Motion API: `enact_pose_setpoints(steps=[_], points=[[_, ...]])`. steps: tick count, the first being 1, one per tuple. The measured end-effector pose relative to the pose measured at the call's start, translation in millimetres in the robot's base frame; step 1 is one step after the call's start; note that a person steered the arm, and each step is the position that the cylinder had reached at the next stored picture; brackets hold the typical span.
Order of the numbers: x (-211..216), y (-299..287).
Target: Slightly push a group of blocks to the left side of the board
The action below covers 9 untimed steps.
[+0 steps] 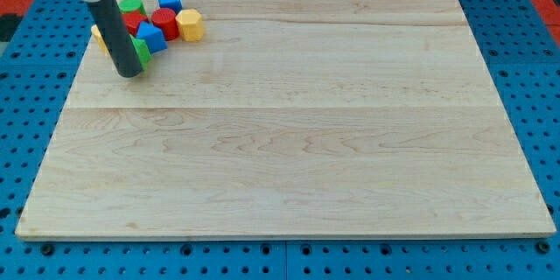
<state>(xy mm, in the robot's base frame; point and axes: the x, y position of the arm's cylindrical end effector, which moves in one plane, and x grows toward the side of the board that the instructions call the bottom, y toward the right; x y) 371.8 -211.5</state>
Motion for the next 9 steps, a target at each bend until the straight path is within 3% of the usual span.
enact_pose_setpoints(steps=[2, 4, 5, 7, 9], points=[[25, 48], [-87, 119], [-129, 105], [-89, 87], [-165, 145]])
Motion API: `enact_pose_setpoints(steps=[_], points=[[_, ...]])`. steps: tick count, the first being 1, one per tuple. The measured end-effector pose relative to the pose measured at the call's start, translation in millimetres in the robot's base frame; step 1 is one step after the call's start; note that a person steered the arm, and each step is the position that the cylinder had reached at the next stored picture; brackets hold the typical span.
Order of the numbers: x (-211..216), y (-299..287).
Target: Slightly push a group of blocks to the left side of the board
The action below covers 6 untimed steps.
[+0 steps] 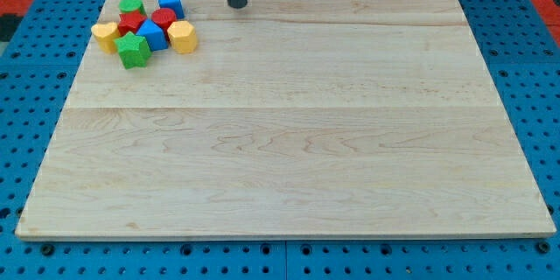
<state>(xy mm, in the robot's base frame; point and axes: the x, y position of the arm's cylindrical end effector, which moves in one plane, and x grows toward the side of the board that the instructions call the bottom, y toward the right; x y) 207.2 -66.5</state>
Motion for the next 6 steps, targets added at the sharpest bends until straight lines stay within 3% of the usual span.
enact_pose_setpoints(steps=[1, 2, 6], points=[[-15, -31], [-10, -132], [42, -76]])
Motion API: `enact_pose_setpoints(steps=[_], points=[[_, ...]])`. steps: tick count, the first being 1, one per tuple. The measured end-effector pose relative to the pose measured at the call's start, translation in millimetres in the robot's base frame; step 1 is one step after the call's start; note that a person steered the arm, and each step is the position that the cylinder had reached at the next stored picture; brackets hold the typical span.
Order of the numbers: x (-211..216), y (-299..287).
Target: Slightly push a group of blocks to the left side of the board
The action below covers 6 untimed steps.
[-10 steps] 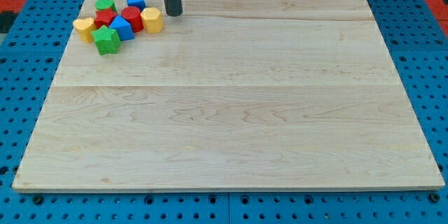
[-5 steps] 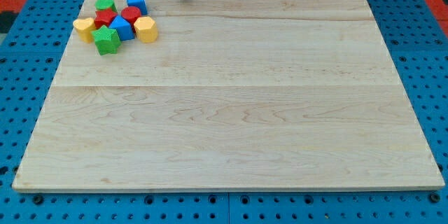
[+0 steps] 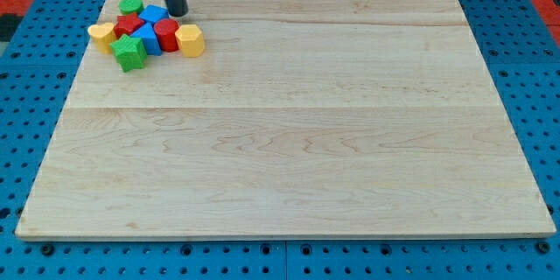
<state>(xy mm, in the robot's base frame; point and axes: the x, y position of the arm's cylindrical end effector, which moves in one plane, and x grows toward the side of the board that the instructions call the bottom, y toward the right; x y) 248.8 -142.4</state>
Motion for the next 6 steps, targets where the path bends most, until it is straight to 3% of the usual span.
enact_pose_setpoints(steps=[1, 3, 4, 6], points=[[27, 57], [82, 21], [88, 35], [101, -11]])
